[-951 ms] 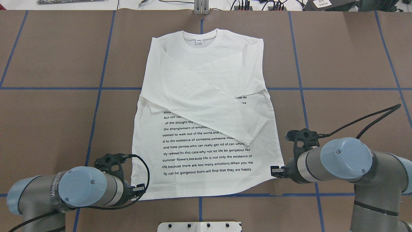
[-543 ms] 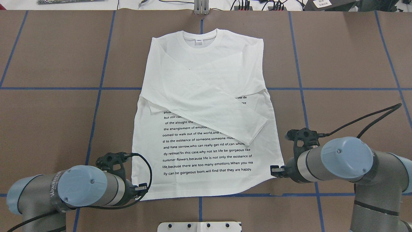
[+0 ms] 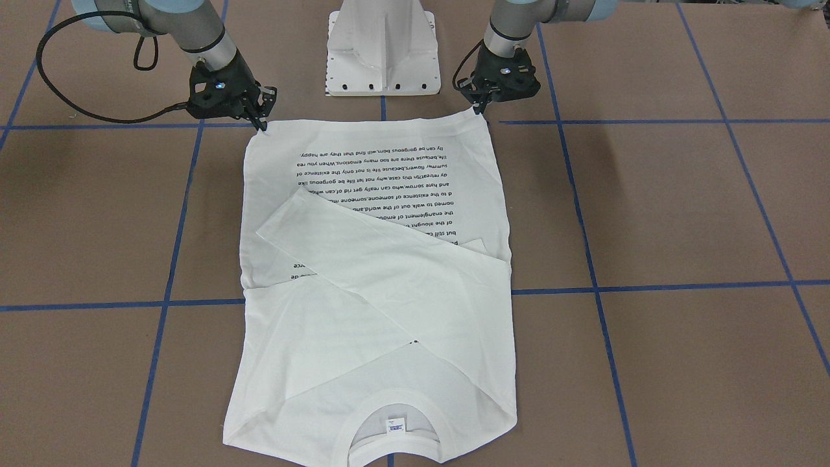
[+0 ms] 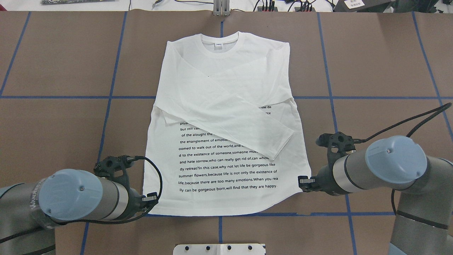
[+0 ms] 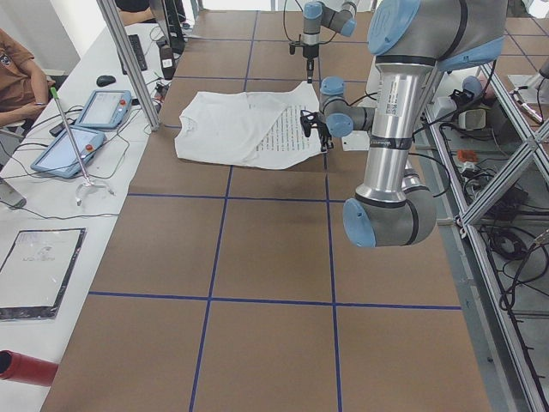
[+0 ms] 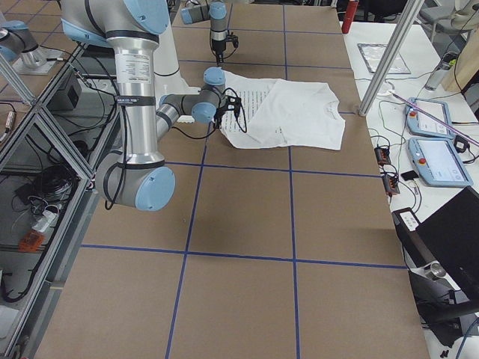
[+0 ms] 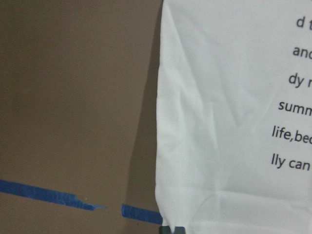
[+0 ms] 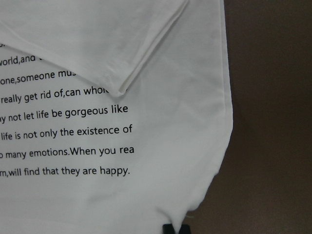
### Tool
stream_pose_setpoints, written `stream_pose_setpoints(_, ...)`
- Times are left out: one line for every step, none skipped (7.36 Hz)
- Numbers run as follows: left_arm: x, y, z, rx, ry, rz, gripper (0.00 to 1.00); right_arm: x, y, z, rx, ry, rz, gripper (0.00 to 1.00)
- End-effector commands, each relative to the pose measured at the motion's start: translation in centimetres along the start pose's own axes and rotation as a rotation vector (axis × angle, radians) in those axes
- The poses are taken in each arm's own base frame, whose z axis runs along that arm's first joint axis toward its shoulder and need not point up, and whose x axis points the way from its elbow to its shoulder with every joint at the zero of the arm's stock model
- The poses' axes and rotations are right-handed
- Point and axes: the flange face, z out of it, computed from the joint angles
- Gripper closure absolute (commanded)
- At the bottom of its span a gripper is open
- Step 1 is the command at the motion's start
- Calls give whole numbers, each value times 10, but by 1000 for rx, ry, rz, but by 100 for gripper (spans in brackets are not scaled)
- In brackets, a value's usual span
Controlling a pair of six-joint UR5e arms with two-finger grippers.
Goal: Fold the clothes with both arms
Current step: 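Pinch the hem corners nearest the robot with both grippers and lift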
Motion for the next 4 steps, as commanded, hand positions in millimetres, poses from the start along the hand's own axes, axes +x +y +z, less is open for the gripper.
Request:
stream_pose_setpoints(0, 6, -40, -11, -5, -3, 100, 6, -9, -28, -60, -47, -10, 100)
stream_pose_setpoints(-3, 13, -62, -33, -13, -3, 100, 6, -7, -38, -86, -67, -9, 100)
stream_pose_setpoints(-4, 18, -75, -51, -15, -4, 100, 3, -2, -43, -115, -82, -15, 100)
stream_pose_setpoints(-4, 22, -75, -58, -16, 2, 100, 4, 7, -52, -169, -101, -18, 100)
